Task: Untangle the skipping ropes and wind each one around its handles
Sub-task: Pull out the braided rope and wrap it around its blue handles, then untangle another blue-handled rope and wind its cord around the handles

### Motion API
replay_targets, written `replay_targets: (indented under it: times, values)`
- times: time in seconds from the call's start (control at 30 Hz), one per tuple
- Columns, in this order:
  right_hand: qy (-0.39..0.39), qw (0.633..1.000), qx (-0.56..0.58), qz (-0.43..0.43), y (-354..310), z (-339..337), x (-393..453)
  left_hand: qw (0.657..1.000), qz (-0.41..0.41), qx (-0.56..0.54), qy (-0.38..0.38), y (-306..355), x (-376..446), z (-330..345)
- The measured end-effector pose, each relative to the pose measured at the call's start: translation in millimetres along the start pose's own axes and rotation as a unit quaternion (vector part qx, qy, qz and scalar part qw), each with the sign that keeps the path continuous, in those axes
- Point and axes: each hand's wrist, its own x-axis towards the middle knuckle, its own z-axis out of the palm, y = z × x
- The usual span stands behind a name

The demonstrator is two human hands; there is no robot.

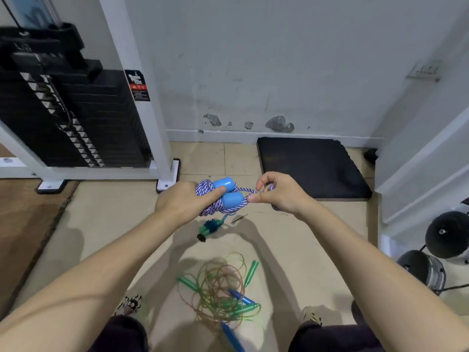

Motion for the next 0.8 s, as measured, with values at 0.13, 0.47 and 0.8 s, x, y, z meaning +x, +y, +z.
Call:
replay_targets:
  times: [0.13, 0.47, 0.8]
  values:
    - [0.036, 0.999, -0.012, 0.022, 51.5, 23.4, 51.9, 0.998, -0.045, -0.006, -0.044, -22.9, 44.9, 56.8]
    - [0.075, 0.981, 0.033, 0.178, 241.9, 76.1, 136.7, 0.965, -0.031, -0.179, -0.189, -100.6, 109.6, 260.1]
    - [0.174, 0.976, -0.044, 0.119, 275.1, 83.4, 143.7, 0.998, 0.000, -0.028, -0.053, -113.9, 115.6, 307.4]
